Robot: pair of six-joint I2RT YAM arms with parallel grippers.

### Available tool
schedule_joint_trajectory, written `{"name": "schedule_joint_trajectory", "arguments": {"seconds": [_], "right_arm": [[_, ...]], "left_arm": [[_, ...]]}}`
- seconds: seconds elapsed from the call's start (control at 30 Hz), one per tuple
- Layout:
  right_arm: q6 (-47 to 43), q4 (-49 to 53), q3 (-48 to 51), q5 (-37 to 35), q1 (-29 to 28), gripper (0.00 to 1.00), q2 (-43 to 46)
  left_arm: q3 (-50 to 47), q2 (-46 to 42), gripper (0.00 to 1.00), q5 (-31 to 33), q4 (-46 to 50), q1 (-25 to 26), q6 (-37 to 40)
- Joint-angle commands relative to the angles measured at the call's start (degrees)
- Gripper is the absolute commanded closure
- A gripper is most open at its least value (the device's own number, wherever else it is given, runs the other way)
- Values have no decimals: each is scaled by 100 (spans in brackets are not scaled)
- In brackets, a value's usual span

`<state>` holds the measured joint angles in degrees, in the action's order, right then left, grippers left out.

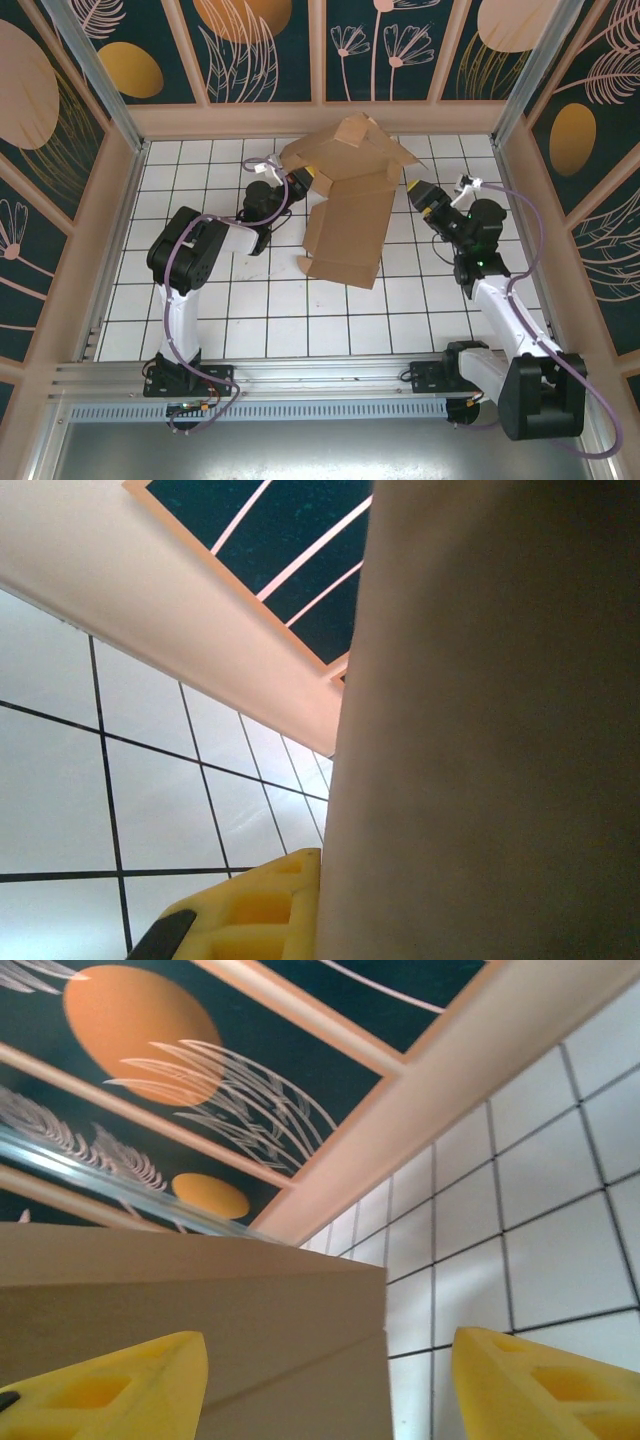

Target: Fold the paper box

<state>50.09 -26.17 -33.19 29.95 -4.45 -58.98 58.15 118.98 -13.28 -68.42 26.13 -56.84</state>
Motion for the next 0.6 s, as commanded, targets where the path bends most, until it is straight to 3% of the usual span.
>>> {"name": "schedule_joint_trajectory", "arguments": {"seconds": [0.0, 0.13, 0.57], "right_arm": [[-31, -768, -346, 541, -154, 34, -160], [71, -1331, -230, 805, -240, 30, -250], [-129, -888, -71, 252, -293, 31, 283]], "left_arm": [[-35, 64, 100, -73, -337, -12, 41], [-43, 71, 100, 21, -297, -19, -31], [-6, 220, 100, 247, -137, -30, -40]]}}
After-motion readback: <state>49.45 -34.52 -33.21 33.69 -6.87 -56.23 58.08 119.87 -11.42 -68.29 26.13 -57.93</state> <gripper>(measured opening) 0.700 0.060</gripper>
